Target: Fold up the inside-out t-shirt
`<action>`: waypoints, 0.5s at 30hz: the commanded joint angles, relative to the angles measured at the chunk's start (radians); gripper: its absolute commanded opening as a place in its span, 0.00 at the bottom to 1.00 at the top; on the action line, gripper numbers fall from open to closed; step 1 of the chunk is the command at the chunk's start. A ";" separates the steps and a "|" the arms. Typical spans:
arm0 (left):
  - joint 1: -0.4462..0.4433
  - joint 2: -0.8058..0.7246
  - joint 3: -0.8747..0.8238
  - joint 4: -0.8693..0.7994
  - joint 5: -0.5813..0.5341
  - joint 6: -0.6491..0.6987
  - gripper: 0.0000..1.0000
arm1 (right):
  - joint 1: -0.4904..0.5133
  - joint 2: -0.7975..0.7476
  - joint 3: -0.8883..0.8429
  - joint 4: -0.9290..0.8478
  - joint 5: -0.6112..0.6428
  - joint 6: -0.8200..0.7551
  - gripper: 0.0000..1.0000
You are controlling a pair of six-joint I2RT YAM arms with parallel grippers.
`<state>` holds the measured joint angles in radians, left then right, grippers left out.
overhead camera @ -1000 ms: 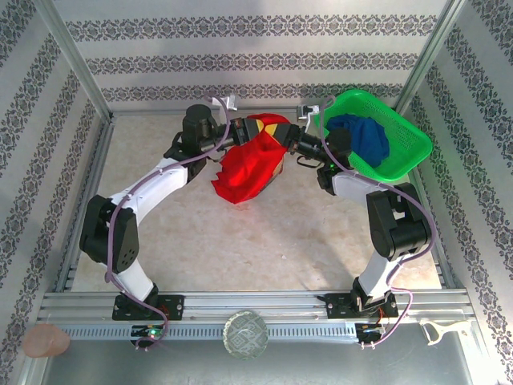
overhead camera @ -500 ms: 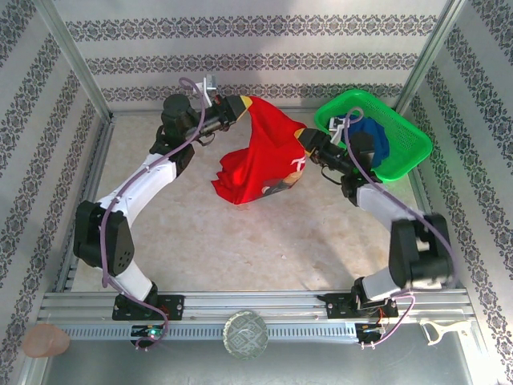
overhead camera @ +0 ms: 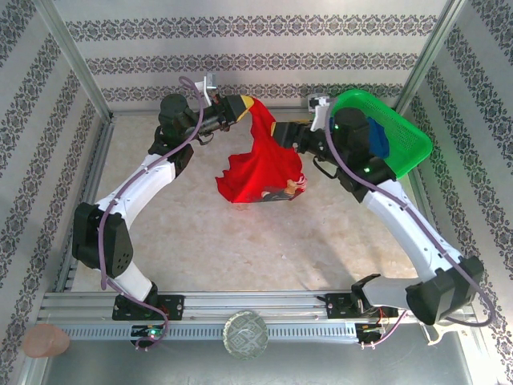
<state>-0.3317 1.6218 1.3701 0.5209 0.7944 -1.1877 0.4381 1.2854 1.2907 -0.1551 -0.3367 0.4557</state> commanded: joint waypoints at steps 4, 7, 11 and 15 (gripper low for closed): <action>0.000 -0.041 0.036 0.040 0.038 0.006 0.00 | 0.027 0.062 0.045 -0.120 0.073 -0.106 0.70; 0.001 -0.036 0.043 0.051 0.043 -0.008 0.00 | 0.027 0.119 0.096 -0.117 0.058 -0.113 0.69; 0.001 -0.036 0.048 0.059 0.050 -0.015 0.00 | 0.030 0.187 0.169 -0.126 0.048 -0.126 0.69; 0.002 -0.042 0.047 0.061 0.055 -0.017 0.00 | 0.023 0.226 0.222 -0.131 0.038 -0.136 0.69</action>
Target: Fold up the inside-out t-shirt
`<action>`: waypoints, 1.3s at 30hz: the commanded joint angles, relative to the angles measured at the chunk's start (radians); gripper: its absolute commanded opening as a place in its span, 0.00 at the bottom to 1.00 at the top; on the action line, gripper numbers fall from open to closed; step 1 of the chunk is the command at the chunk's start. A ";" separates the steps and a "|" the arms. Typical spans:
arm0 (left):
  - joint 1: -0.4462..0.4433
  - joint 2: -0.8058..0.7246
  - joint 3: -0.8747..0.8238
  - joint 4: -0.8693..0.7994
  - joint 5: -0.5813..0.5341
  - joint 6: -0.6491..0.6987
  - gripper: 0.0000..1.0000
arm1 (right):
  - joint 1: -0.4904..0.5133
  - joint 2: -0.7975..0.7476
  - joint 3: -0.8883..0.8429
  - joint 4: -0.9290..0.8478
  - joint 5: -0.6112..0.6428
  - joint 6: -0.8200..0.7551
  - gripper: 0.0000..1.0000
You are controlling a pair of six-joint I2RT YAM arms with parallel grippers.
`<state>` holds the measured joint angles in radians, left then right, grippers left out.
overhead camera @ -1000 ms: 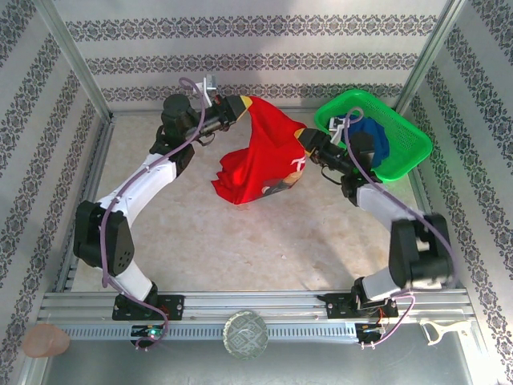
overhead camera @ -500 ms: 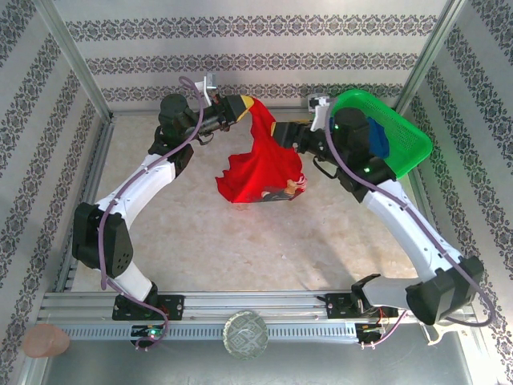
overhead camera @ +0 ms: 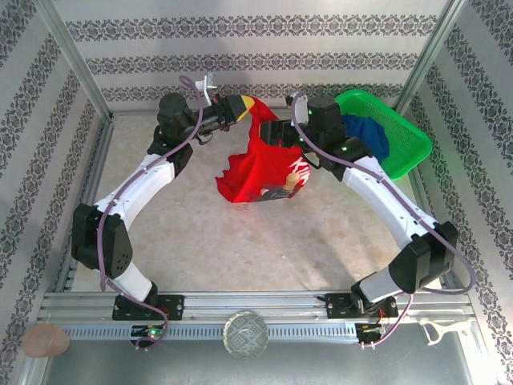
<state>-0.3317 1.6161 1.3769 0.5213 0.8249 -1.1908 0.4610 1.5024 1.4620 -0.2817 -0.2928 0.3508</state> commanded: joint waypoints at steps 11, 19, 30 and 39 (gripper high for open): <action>0.001 -0.044 0.032 0.065 0.050 -0.018 0.00 | -0.068 -0.044 -0.010 0.062 -0.117 -0.051 0.72; 0.001 -0.044 0.030 0.086 0.059 -0.034 0.00 | -0.128 0.005 0.002 0.100 -0.286 -0.034 0.75; 0.002 -0.038 0.031 0.102 0.081 -0.056 0.00 | -0.075 0.192 0.098 0.108 -0.331 -0.046 0.61; 0.165 -0.031 -0.052 0.009 0.045 0.031 0.00 | -0.138 0.106 0.049 0.146 -0.512 0.019 0.00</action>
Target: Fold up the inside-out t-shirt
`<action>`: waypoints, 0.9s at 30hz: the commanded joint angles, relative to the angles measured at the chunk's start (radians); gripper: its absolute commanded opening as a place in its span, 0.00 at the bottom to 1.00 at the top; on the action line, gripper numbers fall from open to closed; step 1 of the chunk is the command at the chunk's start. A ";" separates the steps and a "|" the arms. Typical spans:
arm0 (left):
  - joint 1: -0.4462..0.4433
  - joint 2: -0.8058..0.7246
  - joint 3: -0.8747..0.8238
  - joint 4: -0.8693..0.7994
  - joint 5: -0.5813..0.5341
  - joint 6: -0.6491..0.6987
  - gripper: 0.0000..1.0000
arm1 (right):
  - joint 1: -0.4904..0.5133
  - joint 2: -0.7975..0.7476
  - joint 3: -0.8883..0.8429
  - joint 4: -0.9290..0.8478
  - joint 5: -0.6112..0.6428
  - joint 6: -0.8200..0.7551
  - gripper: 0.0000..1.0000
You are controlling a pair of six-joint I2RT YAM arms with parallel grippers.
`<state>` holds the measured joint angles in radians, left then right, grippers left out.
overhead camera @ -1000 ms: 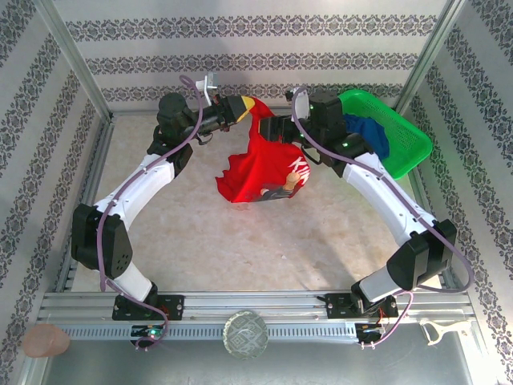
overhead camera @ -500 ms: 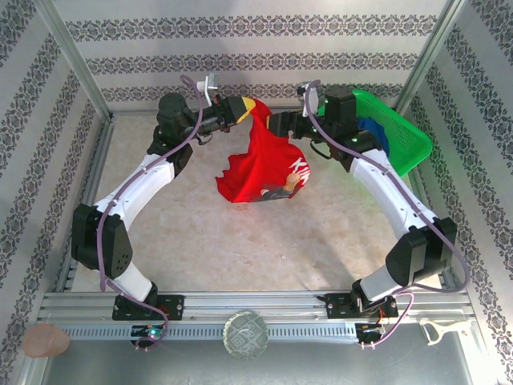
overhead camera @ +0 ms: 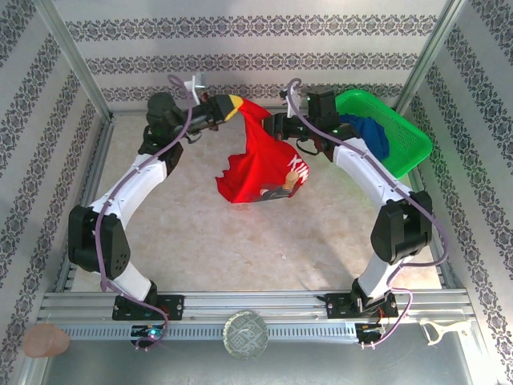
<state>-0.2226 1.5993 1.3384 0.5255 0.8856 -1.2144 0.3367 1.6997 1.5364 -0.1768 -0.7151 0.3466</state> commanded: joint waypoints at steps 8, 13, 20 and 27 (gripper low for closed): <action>0.098 0.118 0.018 -0.096 -0.039 0.181 0.00 | -0.024 -0.260 -0.206 0.312 -0.288 0.225 0.00; 0.091 0.153 -0.001 -0.064 -0.037 0.166 0.00 | -0.024 -0.253 -0.249 0.410 -0.264 0.295 0.00; 0.066 0.025 -0.095 0.018 -0.055 0.121 0.25 | -0.025 -0.202 -0.281 0.443 -0.205 0.312 0.00; -0.134 -0.120 -0.061 -0.325 -0.193 0.344 0.50 | -0.025 -0.196 -0.314 0.448 -0.178 0.309 0.00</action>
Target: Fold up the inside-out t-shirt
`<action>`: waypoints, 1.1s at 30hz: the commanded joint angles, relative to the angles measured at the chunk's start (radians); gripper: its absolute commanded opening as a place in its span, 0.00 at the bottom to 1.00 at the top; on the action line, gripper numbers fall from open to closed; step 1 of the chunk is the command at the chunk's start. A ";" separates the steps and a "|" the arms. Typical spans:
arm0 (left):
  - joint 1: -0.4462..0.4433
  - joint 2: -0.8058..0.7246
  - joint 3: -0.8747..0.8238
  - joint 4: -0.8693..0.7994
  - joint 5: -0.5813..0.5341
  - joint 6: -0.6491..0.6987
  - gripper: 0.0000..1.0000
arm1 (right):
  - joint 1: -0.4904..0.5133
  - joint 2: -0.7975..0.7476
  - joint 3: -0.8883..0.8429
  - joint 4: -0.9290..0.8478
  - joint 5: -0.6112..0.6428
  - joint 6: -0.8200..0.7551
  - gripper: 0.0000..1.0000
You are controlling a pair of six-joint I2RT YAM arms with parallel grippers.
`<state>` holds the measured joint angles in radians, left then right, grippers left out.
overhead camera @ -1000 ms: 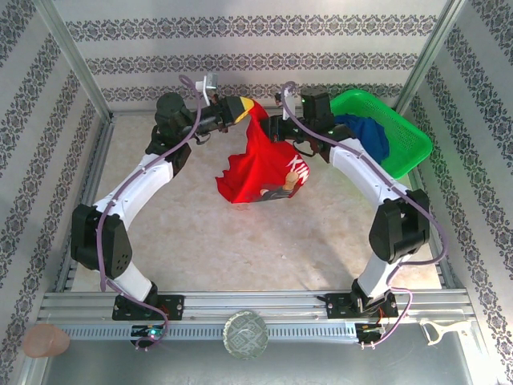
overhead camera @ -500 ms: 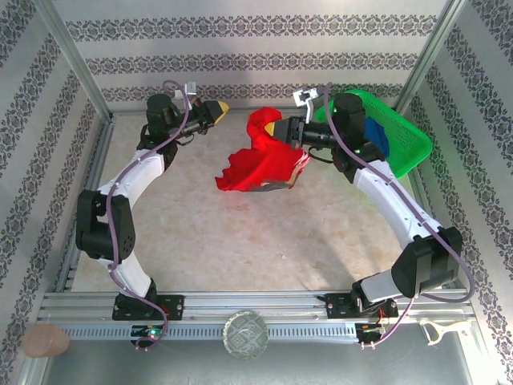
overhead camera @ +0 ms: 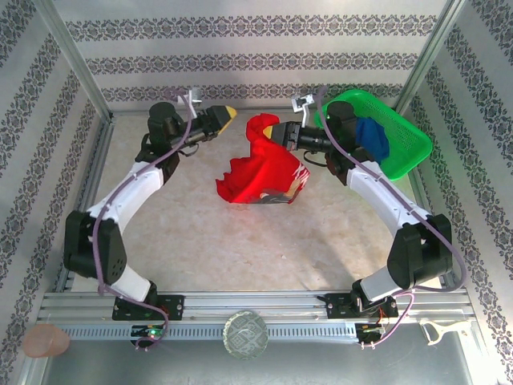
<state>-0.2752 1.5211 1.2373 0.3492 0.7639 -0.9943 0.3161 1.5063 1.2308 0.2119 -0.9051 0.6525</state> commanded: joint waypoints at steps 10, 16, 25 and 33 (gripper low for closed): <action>-0.238 -0.051 0.052 -0.418 -0.455 0.128 0.59 | 0.000 -0.013 -0.035 0.066 0.024 0.006 0.00; -0.240 -0.075 0.032 -0.416 -0.515 0.124 0.64 | -0.002 -0.016 -0.045 0.069 0.028 0.001 0.00; -0.241 -0.017 0.050 -0.363 -0.500 0.100 0.61 | -0.002 -0.019 -0.054 0.083 0.023 0.009 0.00; -0.225 0.070 0.149 -0.300 -0.421 0.149 0.00 | -0.005 -0.028 -0.099 0.086 0.036 0.006 0.00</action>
<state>-0.5037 1.5848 1.3331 -0.0105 0.3058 -0.8803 0.3161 1.5059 1.1496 0.2535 -0.8753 0.6571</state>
